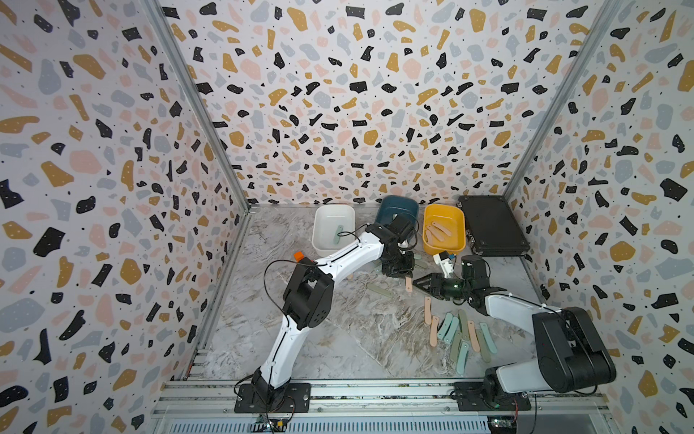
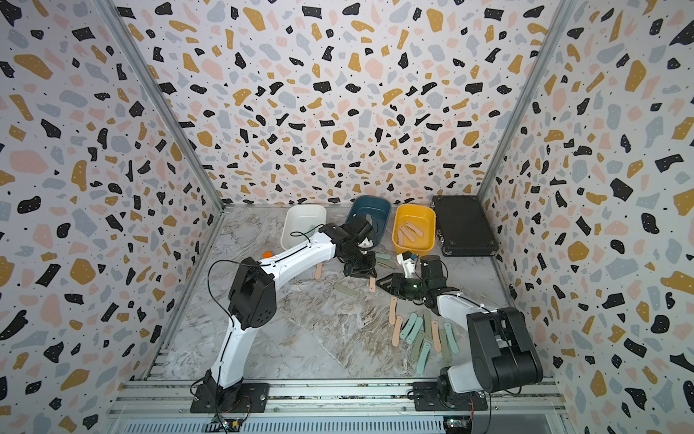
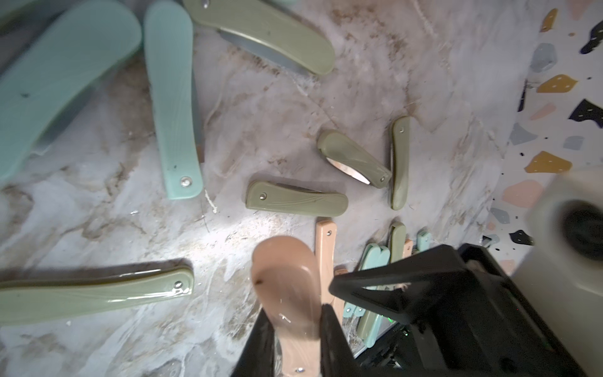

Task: Place the fruit knives into the storage box by color
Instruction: Pick up the fruit knife from the center of the board.

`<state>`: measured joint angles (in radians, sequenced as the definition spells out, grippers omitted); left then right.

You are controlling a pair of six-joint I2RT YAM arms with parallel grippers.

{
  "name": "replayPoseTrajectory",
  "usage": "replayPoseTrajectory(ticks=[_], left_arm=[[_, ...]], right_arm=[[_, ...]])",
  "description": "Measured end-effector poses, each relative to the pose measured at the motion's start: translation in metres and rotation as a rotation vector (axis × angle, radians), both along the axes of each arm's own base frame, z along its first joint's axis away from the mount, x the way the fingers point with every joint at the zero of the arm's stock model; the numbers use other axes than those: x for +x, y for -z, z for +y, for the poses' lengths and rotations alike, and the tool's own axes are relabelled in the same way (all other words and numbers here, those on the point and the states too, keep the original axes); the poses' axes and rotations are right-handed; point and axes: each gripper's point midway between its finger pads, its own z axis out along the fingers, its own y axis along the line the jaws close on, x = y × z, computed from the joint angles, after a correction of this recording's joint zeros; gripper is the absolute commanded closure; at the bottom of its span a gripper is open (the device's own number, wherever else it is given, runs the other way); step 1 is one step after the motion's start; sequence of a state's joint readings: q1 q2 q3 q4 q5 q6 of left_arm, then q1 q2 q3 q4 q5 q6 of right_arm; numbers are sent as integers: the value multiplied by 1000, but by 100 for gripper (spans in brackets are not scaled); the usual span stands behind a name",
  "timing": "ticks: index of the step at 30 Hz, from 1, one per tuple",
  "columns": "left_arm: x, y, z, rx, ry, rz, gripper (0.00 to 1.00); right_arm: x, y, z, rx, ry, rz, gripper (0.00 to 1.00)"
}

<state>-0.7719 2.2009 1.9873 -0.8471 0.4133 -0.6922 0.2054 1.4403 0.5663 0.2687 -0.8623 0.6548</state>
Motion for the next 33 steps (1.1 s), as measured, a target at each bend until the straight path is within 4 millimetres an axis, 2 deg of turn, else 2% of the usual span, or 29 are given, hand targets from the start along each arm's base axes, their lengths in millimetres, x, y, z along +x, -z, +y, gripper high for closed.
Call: replayPoseTrajectory(ticks=[8,12,16,18,19,21,23,25,26,29,33], left_arm=[[-4,-19,-17,-132,42,-1,81],[-6,-22,-23,-173,54,6,81],[-7,-19,-23,-181,56,8,76],[-8,-18,-22,-180,56,10,69],[-9,-19,-21,-180,58,7,61],[-10,-20,-19,-176,58,4,44],[-11,-25,-15,-168,54,-8,21],[-9,-32,-10,-164,57,-33,4],[-8,-37,-6,-163,51,-44,1],[-2,-53,12,-156,29,-80,1],[12,-74,43,-139,-23,-133,1]], right_arm=[[0,-10,7,40,-30,-45,57],[1,-11,8,45,-31,-48,68],[-1,-13,8,49,-36,-50,87],[-2,-14,9,46,-39,-52,91],[-3,-14,9,44,-38,-48,93],[-4,-14,8,33,-33,-41,96],[-3,-13,5,5,-24,-30,99],[4,-16,2,-33,-8,-30,100],[10,-19,0,-56,3,-36,100],[31,-33,-8,-123,46,-62,100],[72,-45,-26,-217,124,-84,100]])
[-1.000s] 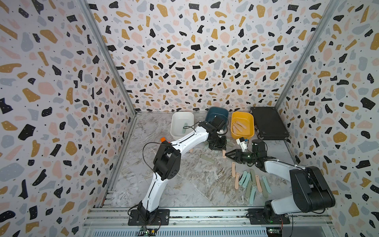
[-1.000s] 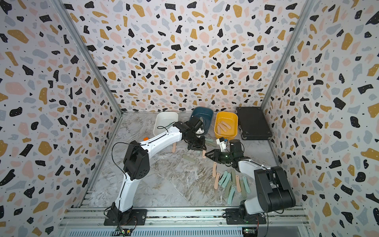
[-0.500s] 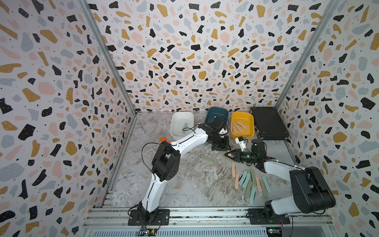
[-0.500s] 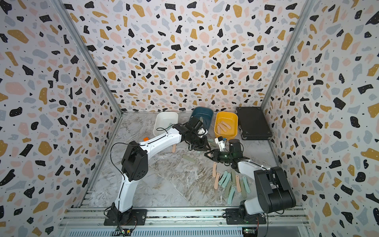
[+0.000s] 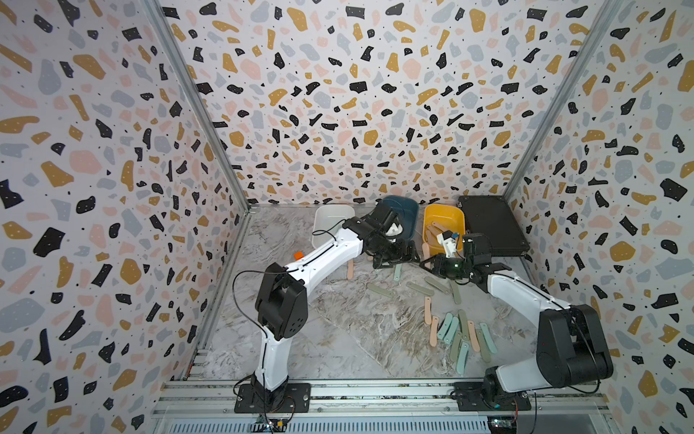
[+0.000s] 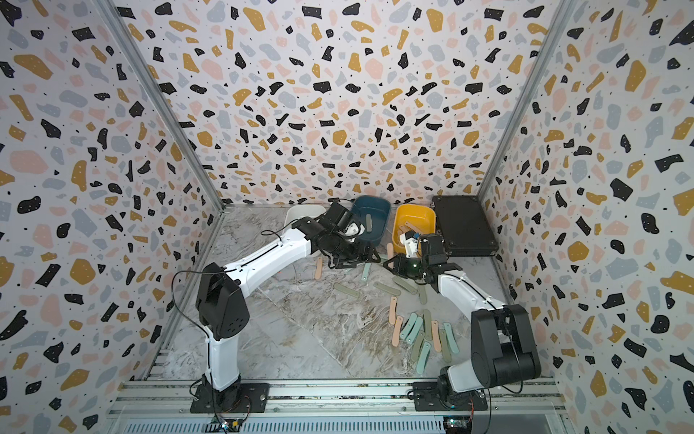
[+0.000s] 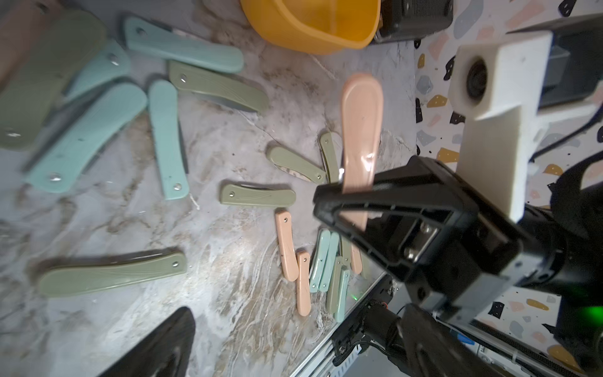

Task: Place the fruit knives into the storage box by color
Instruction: Place the fruit knife in the storage box.

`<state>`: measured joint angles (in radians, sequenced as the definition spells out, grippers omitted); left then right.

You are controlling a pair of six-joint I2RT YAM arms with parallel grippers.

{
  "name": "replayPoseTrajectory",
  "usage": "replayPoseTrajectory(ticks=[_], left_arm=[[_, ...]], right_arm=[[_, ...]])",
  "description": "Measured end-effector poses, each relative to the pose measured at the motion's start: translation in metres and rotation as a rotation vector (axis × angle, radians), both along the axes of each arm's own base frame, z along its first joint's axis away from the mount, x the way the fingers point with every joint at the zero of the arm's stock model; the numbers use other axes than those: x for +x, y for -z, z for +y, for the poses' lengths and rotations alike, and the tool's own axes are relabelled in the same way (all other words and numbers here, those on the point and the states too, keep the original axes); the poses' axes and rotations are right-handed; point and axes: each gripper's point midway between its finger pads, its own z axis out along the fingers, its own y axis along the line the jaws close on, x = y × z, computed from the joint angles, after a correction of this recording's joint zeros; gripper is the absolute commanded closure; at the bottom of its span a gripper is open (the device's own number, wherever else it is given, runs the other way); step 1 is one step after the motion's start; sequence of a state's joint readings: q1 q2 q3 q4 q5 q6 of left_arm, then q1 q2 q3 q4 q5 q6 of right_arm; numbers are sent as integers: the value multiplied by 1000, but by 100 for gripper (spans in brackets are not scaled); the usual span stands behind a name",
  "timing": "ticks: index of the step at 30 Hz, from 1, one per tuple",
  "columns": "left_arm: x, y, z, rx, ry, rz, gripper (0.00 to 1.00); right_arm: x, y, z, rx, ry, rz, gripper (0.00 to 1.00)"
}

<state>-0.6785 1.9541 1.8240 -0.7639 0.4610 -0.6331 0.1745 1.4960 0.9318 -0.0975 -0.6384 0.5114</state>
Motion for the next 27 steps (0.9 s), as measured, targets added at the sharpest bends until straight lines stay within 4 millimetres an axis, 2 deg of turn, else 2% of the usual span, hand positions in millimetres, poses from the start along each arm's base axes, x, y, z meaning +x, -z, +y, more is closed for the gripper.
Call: replayPoseTrajectory(ticks=[5,16,19,23,27], left_arm=[[8,-5,37,54,-57,-35,1],[-16,37,78,183,-70,36,1],[-20,44,86,197,-77,53,1],[-20,49,92,209,-78,58,1],[-25,58,96,223,-70,75,1]], right_arm=[[48,6,-27,-112,91,23,100],[142,8,-103,-327,238,34,100],[163,15,-110,-362,238,42,100],[186,33,-108,-387,205,69,99],[196,57,-108,-413,172,115,90]])
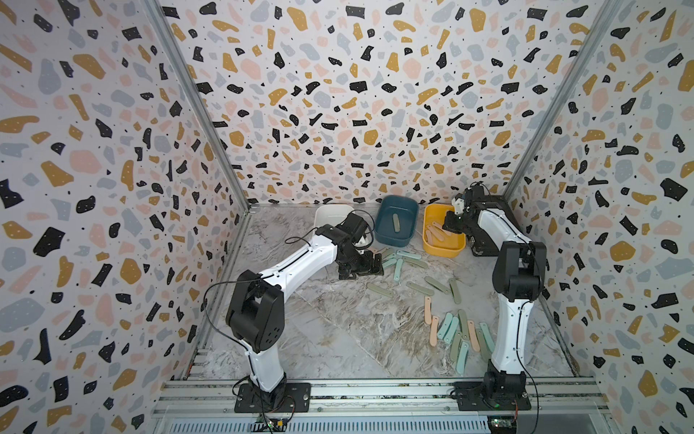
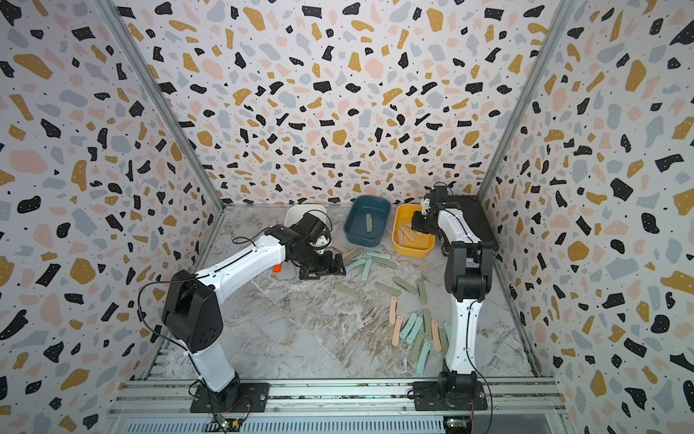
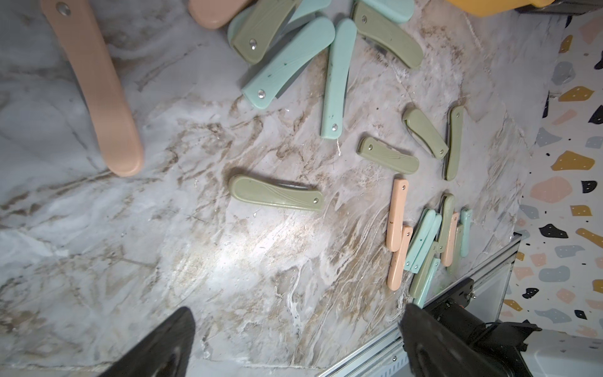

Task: Place the fruit knives into the storage box by color
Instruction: Place the fruit knife in the storage box, then pick up the fruit knife from the center of the board.

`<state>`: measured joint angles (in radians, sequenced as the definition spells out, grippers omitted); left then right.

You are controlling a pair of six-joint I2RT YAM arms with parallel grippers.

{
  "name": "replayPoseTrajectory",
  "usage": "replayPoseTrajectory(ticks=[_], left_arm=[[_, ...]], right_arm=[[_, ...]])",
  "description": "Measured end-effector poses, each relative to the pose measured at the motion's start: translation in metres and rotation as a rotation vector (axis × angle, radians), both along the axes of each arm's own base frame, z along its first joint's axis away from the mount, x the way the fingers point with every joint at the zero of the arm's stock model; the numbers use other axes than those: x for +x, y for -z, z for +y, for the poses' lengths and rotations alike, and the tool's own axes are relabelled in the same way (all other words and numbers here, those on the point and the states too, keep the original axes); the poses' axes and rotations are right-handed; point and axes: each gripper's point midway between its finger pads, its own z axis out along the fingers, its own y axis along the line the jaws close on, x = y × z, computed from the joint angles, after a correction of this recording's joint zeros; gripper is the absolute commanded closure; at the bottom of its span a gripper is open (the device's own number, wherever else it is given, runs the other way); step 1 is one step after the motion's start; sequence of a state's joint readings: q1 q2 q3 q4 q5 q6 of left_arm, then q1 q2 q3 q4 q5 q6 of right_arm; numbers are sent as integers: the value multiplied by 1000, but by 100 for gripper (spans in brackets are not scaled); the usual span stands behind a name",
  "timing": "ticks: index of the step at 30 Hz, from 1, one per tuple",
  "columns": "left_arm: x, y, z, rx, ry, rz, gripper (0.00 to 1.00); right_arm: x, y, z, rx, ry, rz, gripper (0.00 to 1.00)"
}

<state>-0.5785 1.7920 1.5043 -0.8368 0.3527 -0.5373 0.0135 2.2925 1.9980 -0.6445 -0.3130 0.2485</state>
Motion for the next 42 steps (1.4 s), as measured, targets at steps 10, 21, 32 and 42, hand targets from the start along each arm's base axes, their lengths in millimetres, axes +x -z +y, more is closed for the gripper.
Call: replayPoseTrajectory(ticks=[10,21,32,42], left_arm=[[-1,5,1,4,-4,8,1],[-15,33,3,119,-48,49,10],[-3,93,-42,259,-24,120,22],[4,111,-39,372,-24,122,22]], right_arm=[[-17,1,0,-37,-40,65,44],[-148,-89,36,18,-60,-66,16],[-238,-5,77,230,-116,146,4],[-230,-15,92,327,-156,89,4]])
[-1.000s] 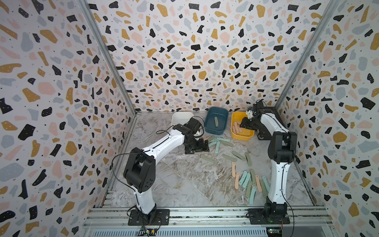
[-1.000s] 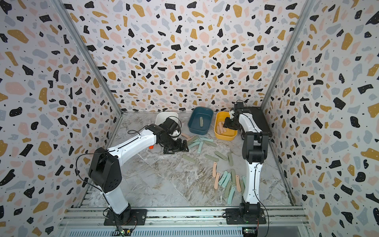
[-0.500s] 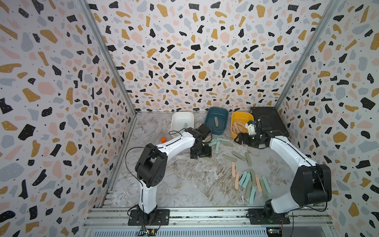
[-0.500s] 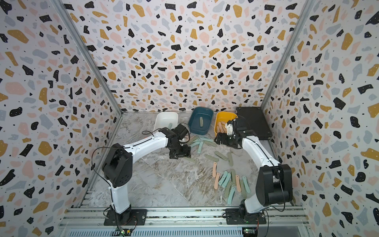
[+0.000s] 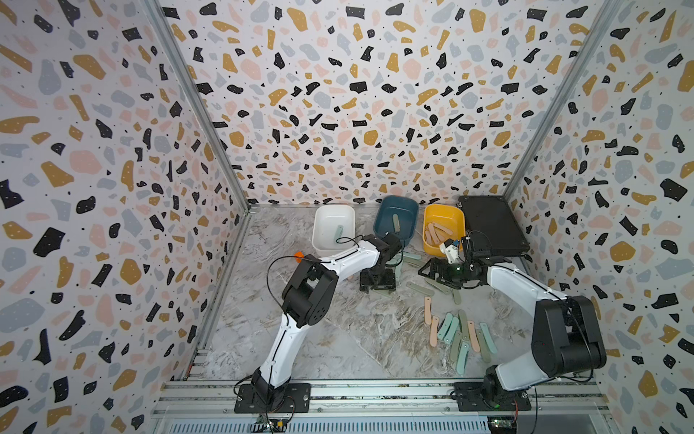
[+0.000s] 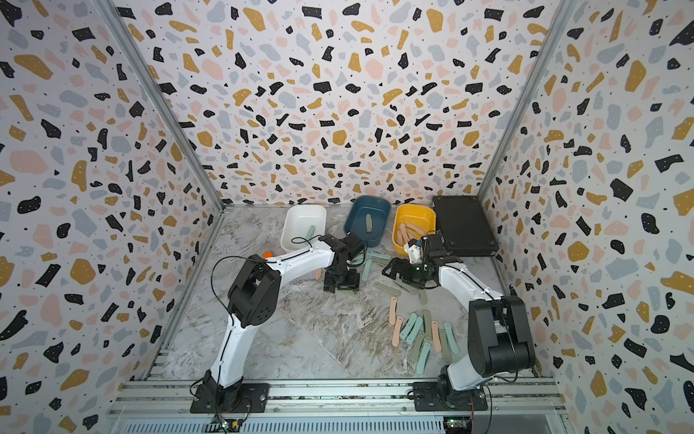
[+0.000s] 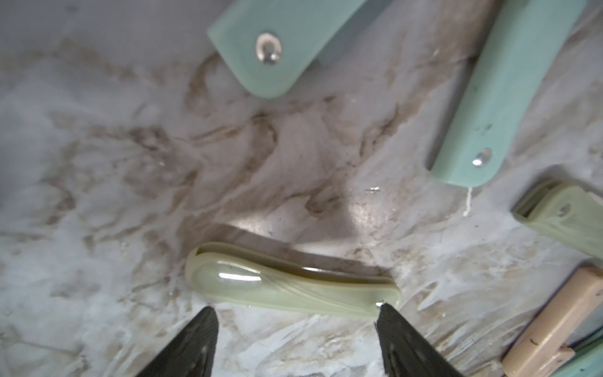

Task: Place the fruit knives into the storage box by color
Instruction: Pick up the fruit knife from the center of the board.

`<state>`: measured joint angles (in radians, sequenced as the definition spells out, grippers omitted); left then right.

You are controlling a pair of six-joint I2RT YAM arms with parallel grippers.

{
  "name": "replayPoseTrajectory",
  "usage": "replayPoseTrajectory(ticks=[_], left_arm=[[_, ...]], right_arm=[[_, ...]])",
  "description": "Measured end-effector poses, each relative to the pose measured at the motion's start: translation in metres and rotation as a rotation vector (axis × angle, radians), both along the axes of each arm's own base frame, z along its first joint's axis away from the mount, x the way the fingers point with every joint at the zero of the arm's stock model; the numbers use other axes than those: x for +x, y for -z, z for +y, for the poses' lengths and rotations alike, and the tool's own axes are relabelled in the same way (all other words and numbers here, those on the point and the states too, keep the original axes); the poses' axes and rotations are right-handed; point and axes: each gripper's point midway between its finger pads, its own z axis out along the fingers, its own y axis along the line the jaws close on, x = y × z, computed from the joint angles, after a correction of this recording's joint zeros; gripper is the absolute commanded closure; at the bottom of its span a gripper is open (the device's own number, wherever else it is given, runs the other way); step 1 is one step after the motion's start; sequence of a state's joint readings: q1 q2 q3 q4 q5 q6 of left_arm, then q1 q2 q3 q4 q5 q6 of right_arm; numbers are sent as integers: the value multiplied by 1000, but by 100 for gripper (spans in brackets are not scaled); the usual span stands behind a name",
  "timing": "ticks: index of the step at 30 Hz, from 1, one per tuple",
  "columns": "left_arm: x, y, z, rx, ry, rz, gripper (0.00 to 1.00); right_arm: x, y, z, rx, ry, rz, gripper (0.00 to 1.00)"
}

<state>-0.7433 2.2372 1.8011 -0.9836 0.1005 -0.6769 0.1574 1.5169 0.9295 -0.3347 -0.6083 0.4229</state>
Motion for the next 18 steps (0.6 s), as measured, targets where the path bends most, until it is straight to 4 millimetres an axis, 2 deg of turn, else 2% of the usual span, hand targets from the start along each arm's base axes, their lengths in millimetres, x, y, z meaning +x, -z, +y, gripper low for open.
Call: replayPoseTrajectory(ticks=[6,11,15,18], left_arm=[[11,5,-5,32,11,-25,17],[8,8,-4,62,26,-25,17],[6,10,1,82,32,-29,23],[-1,10,8,93,40,-25,34]], right_arm=[[0,0,3,19,-6,-9,4],[-1,1,4,29,-10,-12,4],[-1,3,4,29,-10,-10,4],[-1,3,4,29,-9,-11,4]])
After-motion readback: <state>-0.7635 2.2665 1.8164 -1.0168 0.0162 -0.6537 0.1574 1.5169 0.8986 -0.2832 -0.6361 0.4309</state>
